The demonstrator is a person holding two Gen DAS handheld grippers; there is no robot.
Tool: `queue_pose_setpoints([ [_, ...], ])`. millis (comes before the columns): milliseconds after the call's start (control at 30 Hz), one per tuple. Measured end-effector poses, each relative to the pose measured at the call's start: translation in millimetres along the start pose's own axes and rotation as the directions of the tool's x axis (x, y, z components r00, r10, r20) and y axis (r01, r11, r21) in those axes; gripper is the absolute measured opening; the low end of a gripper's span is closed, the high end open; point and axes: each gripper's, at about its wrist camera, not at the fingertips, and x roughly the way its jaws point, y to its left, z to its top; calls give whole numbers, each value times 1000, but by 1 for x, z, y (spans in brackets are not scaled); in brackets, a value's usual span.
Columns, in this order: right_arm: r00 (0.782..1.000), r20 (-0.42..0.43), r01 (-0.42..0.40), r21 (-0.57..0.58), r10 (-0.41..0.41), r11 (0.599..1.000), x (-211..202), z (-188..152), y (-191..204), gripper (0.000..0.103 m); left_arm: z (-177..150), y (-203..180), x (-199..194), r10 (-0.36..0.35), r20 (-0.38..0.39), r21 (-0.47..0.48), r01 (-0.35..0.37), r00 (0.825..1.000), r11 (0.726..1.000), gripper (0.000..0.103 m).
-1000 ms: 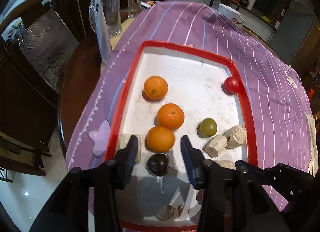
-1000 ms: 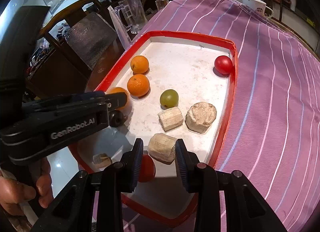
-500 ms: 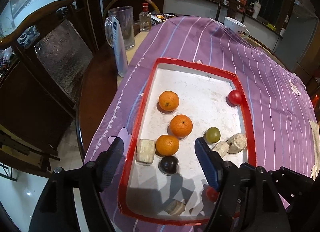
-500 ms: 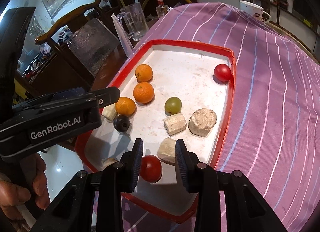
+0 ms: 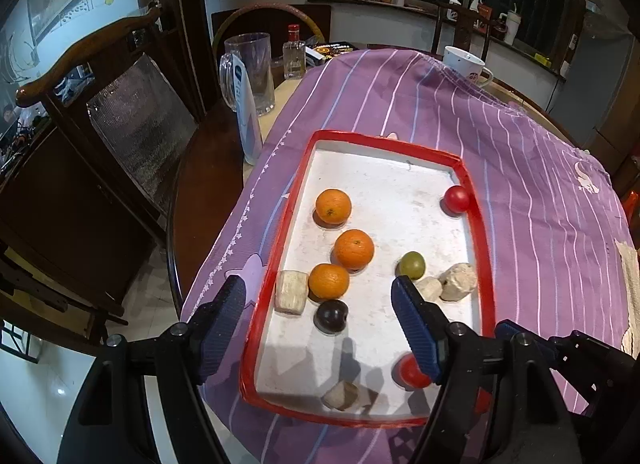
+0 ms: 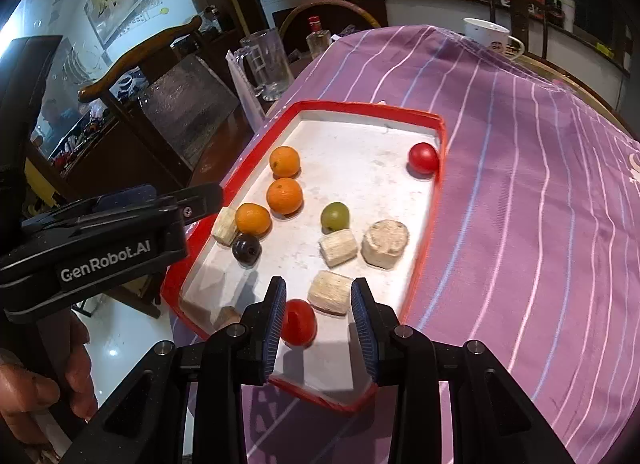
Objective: Organize fruits
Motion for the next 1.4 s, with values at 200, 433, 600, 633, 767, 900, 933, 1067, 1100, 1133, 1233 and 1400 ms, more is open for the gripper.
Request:
queue_pose_setpoints([
  [200, 1000, 16, 4, 12, -4, 1000, -14, -6, -9, 37, -5, -10, -13, 7, 17, 8, -7, 1000, 1000, 76],
  [433, 1000, 28, -1, 13, 1, 1000, -27, -14, -19, 37, -11, -26, -25, 22, 31, 12, -23, 999, 1000, 76],
  [600, 999, 44, -6, 6, 6, 1000, -40, -18, -29, 37, -14, -41, -41, 47, 67, 3, -47, 997, 999, 76],
  [633, 999, 49, -7, 4, 7, 1000, -43, -18, -32, 37, -14, -43, -44, 52, 75, 0, -52, 996, 999, 76],
  [767, 998, 68, -8, -7, 8, 1000, -58, -20, -43, 38, -15, -54, -62, 87, 128, -26, -84, 988, 996, 80],
  [900, 996, 89, -4, -21, 6, 1000, -72, -19, -50, 37, -16, -61, -82, 122, 188, -50, -115, 975, 992, 87],
  [933, 996, 94, -4, -24, 6, 1000, -75, -19, -52, 38, -17, -63, -87, 133, 205, -57, -124, 970, 991, 87],
  [1067, 994, 106, -11, -39, 15, 999, -84, -21, -58, 38, -22, -68, -110, 198, 290, -97, -177, 936, 979, 90],
  [1100, 994, 107, -12, -43, 17, 999, -85, -22, -59, 39, -23, -68, -117, 214, 317, -115, -187, 924, 976, 95],
  [1133, 994, 110, -14, -48, 20, 999, -86, -23, -59, 39, -24, -67, -124, 222, 344, -132, -187, 912, 973, 97],
  [1233, 993, 118, -21, -62, 28, 998, -91, -25, -60, 39, -30, -62, -152, 247, 439, -188, -180, 864, 965, 103],
  [1400, 991, 125, -28, -82, 38, 996, -95, -29, -57, 39, -36, -58, -174, 382, 453, -265, -288, 806, 920, 103],
])
